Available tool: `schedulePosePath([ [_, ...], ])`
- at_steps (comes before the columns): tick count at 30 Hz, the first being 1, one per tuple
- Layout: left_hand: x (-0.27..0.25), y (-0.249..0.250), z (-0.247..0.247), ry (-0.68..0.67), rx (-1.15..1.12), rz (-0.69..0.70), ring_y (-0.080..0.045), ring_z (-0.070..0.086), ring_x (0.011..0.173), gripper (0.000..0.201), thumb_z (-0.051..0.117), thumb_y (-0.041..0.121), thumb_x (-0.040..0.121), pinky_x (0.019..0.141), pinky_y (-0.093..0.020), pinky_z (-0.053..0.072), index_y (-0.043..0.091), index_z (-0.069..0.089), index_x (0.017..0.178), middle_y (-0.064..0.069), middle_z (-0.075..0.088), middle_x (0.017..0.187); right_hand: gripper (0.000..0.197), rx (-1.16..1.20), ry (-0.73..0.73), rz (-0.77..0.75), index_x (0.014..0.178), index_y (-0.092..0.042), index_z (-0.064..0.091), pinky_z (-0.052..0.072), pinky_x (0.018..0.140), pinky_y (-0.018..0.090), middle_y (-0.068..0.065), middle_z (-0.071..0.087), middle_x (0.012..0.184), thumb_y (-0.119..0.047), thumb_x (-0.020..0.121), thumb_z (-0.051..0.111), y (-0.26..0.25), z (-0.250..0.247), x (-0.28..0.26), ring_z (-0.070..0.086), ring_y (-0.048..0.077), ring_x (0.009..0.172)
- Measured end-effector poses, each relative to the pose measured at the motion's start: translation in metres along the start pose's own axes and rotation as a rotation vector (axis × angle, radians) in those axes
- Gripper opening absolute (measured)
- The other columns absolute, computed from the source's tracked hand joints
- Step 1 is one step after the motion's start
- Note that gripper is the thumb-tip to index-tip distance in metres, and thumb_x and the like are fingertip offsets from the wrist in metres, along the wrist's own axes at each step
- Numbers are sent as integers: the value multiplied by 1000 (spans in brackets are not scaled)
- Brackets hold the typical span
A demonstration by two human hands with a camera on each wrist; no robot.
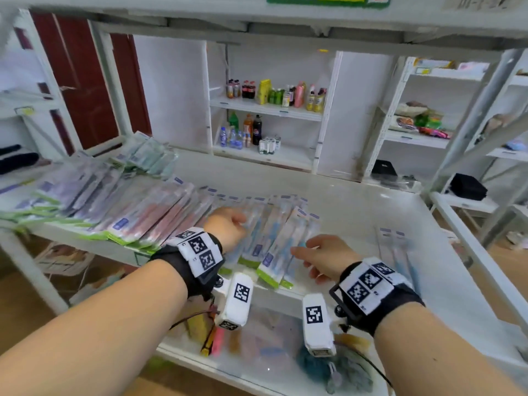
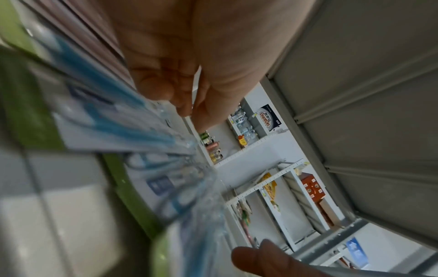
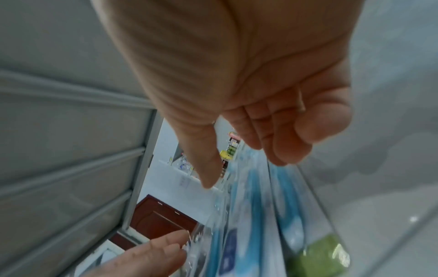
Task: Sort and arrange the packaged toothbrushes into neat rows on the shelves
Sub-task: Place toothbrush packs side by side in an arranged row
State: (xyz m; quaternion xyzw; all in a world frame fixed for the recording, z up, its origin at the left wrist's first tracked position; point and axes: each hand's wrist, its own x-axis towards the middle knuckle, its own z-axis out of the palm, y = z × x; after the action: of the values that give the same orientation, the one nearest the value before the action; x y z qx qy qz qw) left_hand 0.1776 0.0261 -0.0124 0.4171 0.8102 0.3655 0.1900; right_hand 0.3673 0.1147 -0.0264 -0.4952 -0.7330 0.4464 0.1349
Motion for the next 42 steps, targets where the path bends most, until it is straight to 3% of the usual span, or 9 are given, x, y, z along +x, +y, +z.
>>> schedulePosePath([
  [4,5,-26,-13,-69,144,-10,-24,56,115,45,67,21,83,95,-26,42,6,58,124,-11,59,127,62,-326,-39,6,101,-11,50,46,50,27,6,59,90,-66,74,60,-19,30,9,60,18,66],
  [9,7,-34,-9,-209,388,43,-22,56,111,67,72,45,73,88,-26,44,16,50,130,-4,56,128,69,-542,-38,25,75,-26,50,46,52,23,-4,60,76,-89,46,49,-29,47,16,62,14,67],
  [16,14,-35,-9,-326,553,121,-23,58,87,44,75,42,68,68,-29,45,21,46,95,0,57,93,43,-482,-35,131,85,-23,55,49,55,23,-2,63,83,-58,64,67,-29,47,16,62,11,73],
  [24,15,-37,-13,-308,471,135,-19,51,77,40,69,43,71,62,-27,39,21,42,91,5,44,77,34,-343,75,192,78,-20,56,47,53,24,-1,63,76,-47,66,72,-19,48,11,60,13,69],
  [29,18,-40,-17,-270,280,57,-16,51,74,46,61,37,81,66,-27,41,12,44,116,-3,51,92,38,-176,235,209,85,-9,48,44,39,21,4,60,79,-35,69,71,-13,43,4,61,17,64],
  [31,21,-40,-19,-246,198,27,-26,56,99,65,60,40,81,78,-28,44,12,36,134,-12,50,125,43,-105,327,173,103,-11,45,45,39,22,9,61,88,-29,72,70,-10,36,0,60,17,59],
  [34,21,-30,-18,-197,0,42,-29,57,107,66,63,34,78,89,-34,49,13,39,135,-14,50,131,64,-61,433,105,135,-16,39,41,41,20,16,64,102,-24,78,65,-1,22,-4,58,14,51],
  [37,18,-16,-10,-222,-171,56,-29,54,116,71,66,28,79,99,-39,46,10,36,141,-12,46,138,60,-65,504,73,134,-20,43,42,43,19,15,63,97,-23,78,64,8,6,-7,58,15,51],
  [42,11,10,18,-295,-368,80,-24,45,126,75,69,21,81,104,-32,38,10,31,145,-11,40,145,64,-244,562,171,134,-28,44,50,53,24,10,51,116,-34,73,63,32,-24,-12,65,21,65],
])
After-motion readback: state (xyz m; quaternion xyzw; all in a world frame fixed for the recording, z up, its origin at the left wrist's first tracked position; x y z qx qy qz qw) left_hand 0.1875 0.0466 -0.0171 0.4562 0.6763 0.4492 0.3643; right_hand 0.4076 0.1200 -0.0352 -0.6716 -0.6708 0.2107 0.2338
